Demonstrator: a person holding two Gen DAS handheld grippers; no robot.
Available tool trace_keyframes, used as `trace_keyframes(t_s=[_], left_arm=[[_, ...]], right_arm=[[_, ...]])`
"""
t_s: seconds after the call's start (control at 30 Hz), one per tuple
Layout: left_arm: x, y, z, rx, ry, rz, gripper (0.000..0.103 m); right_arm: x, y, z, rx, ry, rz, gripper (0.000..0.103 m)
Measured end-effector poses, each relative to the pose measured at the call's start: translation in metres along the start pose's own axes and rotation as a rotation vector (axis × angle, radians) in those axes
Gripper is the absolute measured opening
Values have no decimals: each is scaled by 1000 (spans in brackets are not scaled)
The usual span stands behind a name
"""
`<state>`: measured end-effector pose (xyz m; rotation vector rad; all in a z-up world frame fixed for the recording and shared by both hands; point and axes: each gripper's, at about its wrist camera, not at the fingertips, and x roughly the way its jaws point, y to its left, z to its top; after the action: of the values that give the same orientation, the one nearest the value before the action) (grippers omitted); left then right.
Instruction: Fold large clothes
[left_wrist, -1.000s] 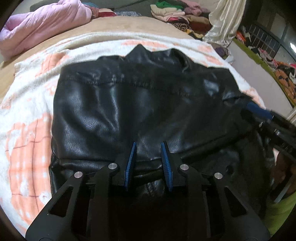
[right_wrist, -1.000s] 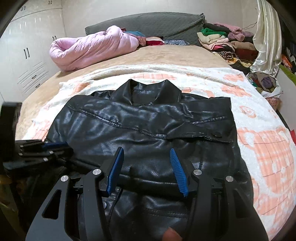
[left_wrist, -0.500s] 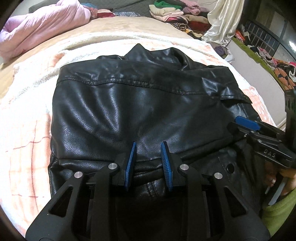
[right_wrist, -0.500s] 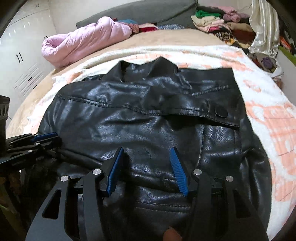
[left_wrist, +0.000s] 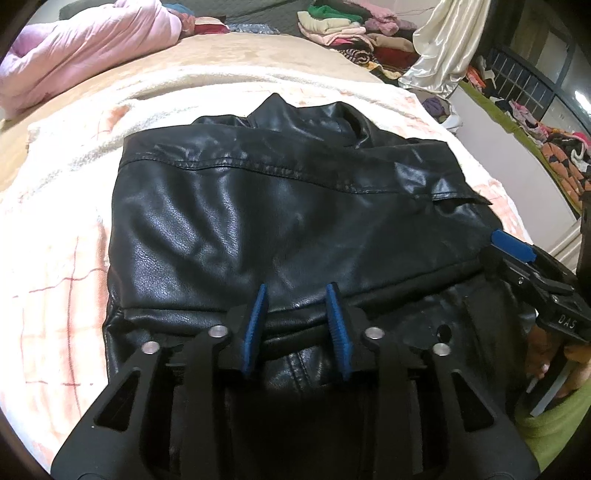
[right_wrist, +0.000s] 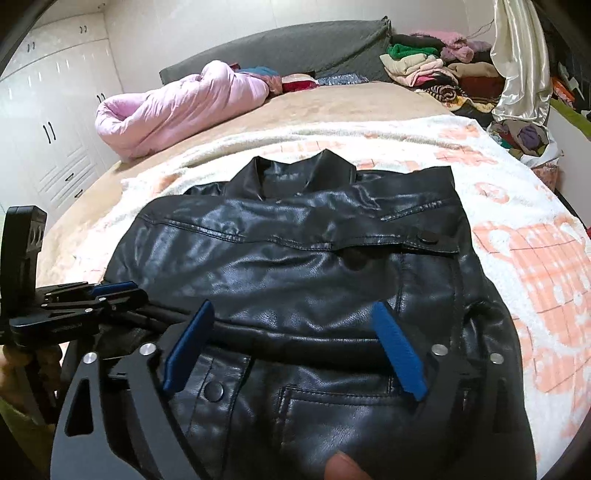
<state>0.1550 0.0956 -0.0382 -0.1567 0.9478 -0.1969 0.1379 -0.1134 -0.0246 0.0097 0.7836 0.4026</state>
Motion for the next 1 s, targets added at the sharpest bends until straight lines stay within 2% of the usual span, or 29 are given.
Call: trace_keyframes(t_s=[0.03,0.23,0.33,0.4,0.5,0.57,1.0], left_arm=[[-1,-1,0,4,0,-5,36],[-10,-7,-2,19,-15,-2,55],[-16,-7,-1,17,-29,3,67],[-20,-5,-1,12,-36,6,80],[-24,-2,-2,5,-44,14,83],[-28,0,-2,-3,-53,16,92],[-56,2,-5,-8,-100,27,93]], right_arm=[[-3,1,0,1,-8,-2,94],[-17,3,1,6,-37,-3,96],[-22,5,2,4,-44,-4,97],[-25,7,2,1,-49,-4,98],[-29,10,1,-4,-56,-7,98],[-32,14,1,-11,-60,-9,98],[-48,30,4,-36,-86,-16,98]])
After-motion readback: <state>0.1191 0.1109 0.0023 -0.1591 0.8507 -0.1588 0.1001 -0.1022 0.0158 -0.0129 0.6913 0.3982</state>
